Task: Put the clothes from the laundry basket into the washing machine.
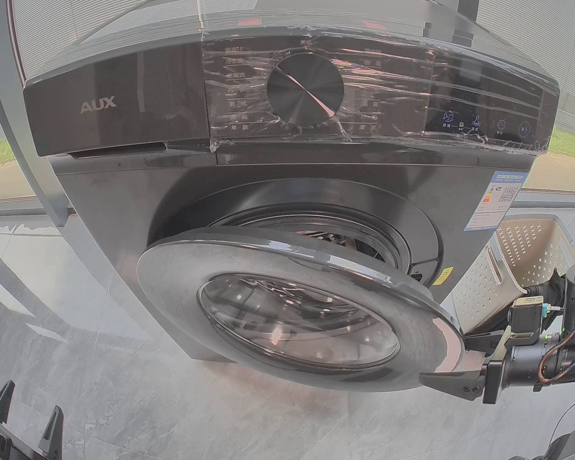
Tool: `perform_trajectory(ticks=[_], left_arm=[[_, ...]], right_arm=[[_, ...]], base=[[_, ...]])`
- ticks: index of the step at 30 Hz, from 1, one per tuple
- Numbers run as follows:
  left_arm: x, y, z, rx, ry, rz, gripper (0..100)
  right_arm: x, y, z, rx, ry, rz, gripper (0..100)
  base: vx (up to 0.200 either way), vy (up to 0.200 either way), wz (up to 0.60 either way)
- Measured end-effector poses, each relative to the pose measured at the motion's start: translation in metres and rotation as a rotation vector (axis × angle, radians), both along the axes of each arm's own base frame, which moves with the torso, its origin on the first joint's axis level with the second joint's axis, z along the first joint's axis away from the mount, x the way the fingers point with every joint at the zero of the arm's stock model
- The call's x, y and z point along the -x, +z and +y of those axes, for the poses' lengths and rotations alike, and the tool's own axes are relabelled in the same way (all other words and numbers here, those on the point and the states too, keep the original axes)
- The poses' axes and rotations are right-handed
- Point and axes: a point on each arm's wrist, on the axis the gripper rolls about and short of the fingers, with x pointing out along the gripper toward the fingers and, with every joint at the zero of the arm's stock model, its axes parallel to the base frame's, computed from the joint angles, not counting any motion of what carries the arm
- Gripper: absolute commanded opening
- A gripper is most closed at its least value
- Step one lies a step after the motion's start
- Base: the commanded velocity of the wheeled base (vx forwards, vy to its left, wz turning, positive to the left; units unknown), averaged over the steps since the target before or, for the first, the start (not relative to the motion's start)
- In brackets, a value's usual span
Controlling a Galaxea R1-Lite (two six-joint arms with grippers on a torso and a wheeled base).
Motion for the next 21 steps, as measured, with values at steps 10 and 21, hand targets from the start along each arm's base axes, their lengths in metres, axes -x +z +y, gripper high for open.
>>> perform_trajectory(ticks=[10,21], left_arm=[[0.0,0.0,0.0,-0.001,-0.002,0.0,100],[0.0,0.0,0.0,0.0,-0.002,0.0,100]], right_arm=[[-0.015,0.005,0.001,-0.031,-0.034,-0.072,100],[-0.008,-0.01,0.006,-0.013,0.044,-0.015,100]], base=[[-0.06,0.0,0.0],[0.0,0.0,0.0]])
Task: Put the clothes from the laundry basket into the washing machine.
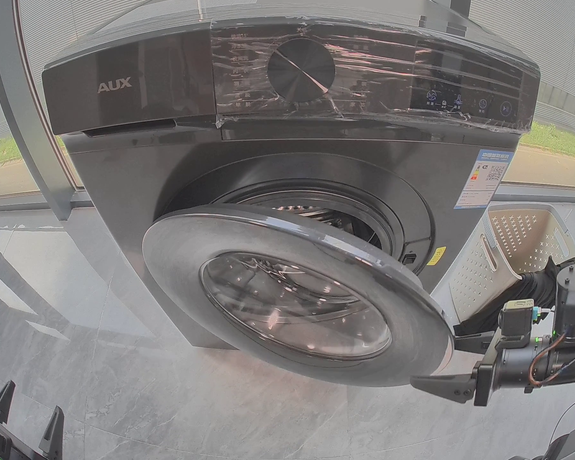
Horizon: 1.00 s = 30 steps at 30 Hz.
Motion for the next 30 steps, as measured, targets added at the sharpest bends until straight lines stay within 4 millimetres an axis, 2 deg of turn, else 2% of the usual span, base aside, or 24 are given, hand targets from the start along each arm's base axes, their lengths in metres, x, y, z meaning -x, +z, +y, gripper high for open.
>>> perform_trajectory(ticks=[6,10,22,30], left_arm=[[0.0,0.0,0.0,0.0,0.0,0.0,100],[0.0,0.0,0.0,-0.001,0.0,0.0,100],[0.0,0.0,0.0,0.0,0.0,0.0,100],[0.0,0.0,0.0,0.0,0.0,0.0,100]], right_arm=[[0.02,-0.001,-0.004,-0.033,0.084,0.001,100],[0.025,0.002,-0.007,-0.048,0.086,-0.02,100],[0.005,0.041,-0.014,-0.164,0.0,-0.121,100],[-0.008,0.043,-0.019,-0.177,-0.068,-0.104,100]], base=[[0.0,0.0,0.0],[0.0,0.0,0.0],[0.0,0.0,0.0],[0.0,0.0,0.0]])
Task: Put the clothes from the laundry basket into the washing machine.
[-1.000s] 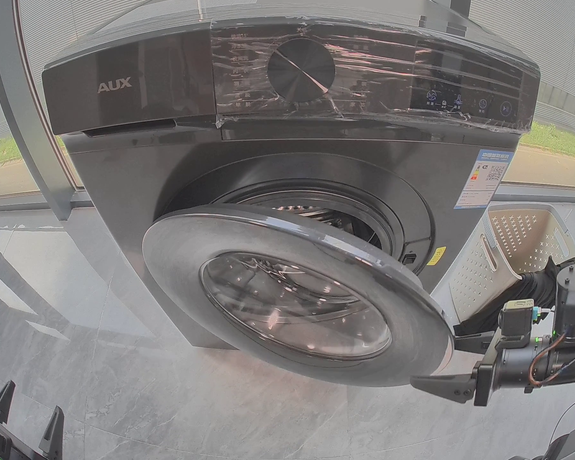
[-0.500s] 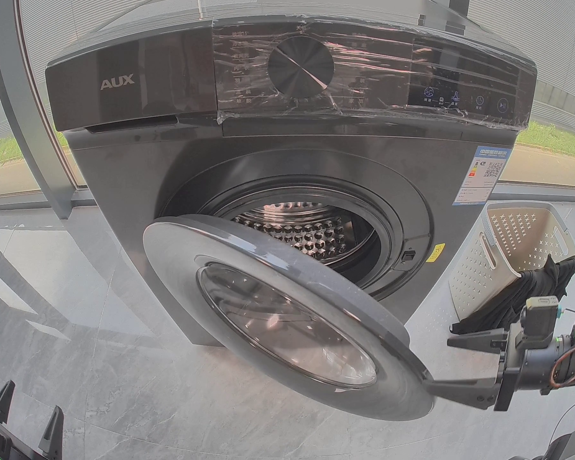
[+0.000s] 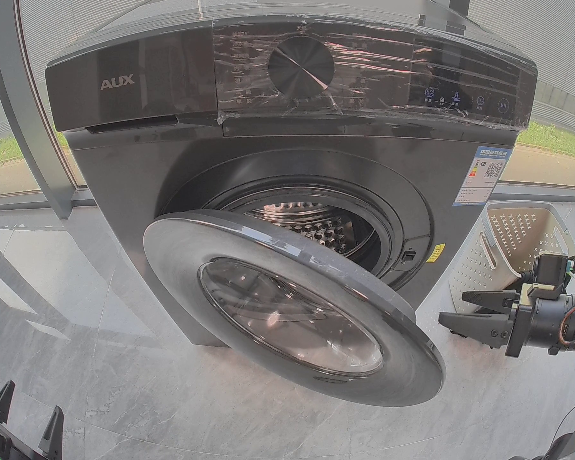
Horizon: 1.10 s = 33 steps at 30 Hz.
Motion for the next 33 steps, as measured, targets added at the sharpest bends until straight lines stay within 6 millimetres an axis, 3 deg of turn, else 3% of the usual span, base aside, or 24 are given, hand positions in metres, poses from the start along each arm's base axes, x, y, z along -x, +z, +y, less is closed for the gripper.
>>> perform_trajectory(ticks=[6,16,28,33], left_arm=[[0.0,0.0,0.0,-0.001,0.0,0.0,100],[0.0,0.0,0.0,0.0,0.0,0.0,100],[0.0,0.0,0.0,0.0,0.0,0.0,100],[0.0,0.0,0.0,0.0,0.001,0.0,100]], right_arm=[[-0.003,-0.001,-0.001,-0.014,-0.032,0.03,100],[-0.01,-0.027,0.001,0.137,-0.093,0.06,100],[0.012,-0.055,0.016,0.222,0.065,0.126,100],[0.013,-0.054,0.015,0.22,0.046,0.124,100]], base=[[0.0,0.0,0.0],[0.0,0.0,0.0],[0.0,0.0,0.0],[0.0,0.0,0.0]])
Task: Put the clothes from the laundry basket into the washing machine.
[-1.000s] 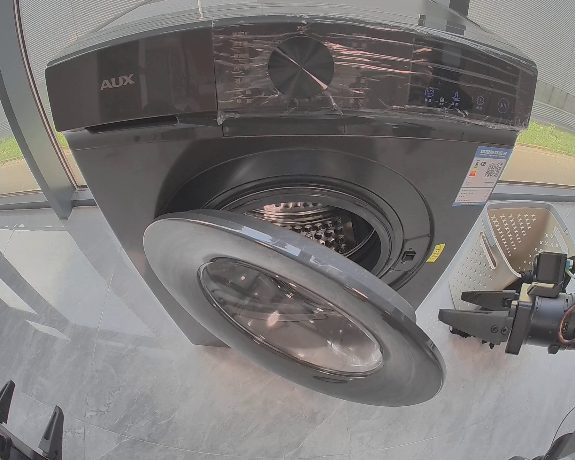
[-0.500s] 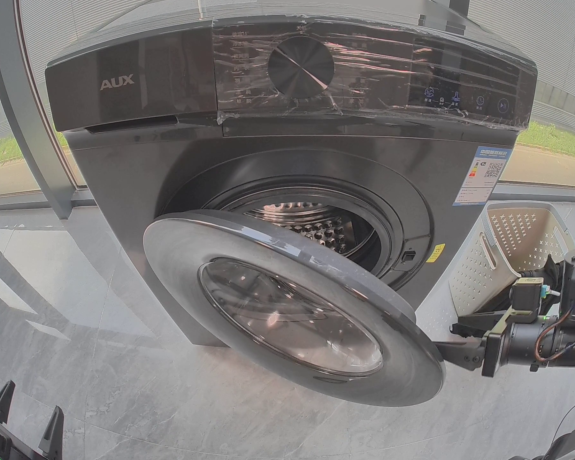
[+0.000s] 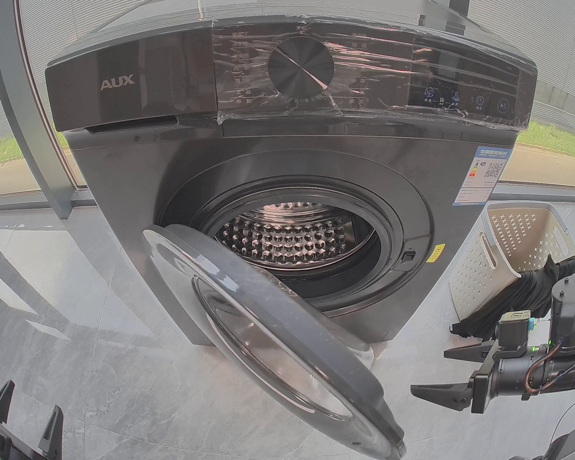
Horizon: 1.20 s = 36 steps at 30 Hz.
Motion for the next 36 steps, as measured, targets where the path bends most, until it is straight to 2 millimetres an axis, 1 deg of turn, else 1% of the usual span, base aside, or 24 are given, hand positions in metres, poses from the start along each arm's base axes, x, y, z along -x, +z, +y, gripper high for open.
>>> perform_trajectory(ticks=[3,9,15,19,27,33,36], left_arm=[[0.0,0.0,0.0,0.0,-0.001,0.0,100],[0.0,0.0,0.0,0.0,-0.001,0.0,100],[0.0,0.0,0.0,-0.001,-0.001,0.0,100],[0.0,0.0,0.0,-0.001,-0.001,0.0,100],[0.0,0.0,0.0,0.0,-0.001,0.0,100],[0.0,0.0,0.0,0.0,-0.001,0.0,100],[0.0,0.0,0.0,0.001,-0.001,0.0,100]], right_arm=[[-0.007,0.002,-0.002,0.004,-0.046,-0.012,100],[-0.034,0.002,-0.001,0.032,-0.172,-0.033,100],[-0.06,-0.006,0.009,0.021,-0.247,-0.068,100],[-0.073,-0.019,0.019,0.018,-0.255,-0.055,100],[-0.086,-0.05,0.034,0.066,-0.232,0.014,100],[-0.087,-0.064,0.046,0.096,-0.195,0.048,100],[-0.083,-0.071,0.053,0.112,-0.163,0.068,100]], base=[[0.0,0.0,0.0],[0.0,0.0,0.0],[0.0,0.0,0.0],[0.0,0.0,0.0],[0.0,0.0,0.0],[0.0,0.0,0.0],[0.0,0.0,0.0]])
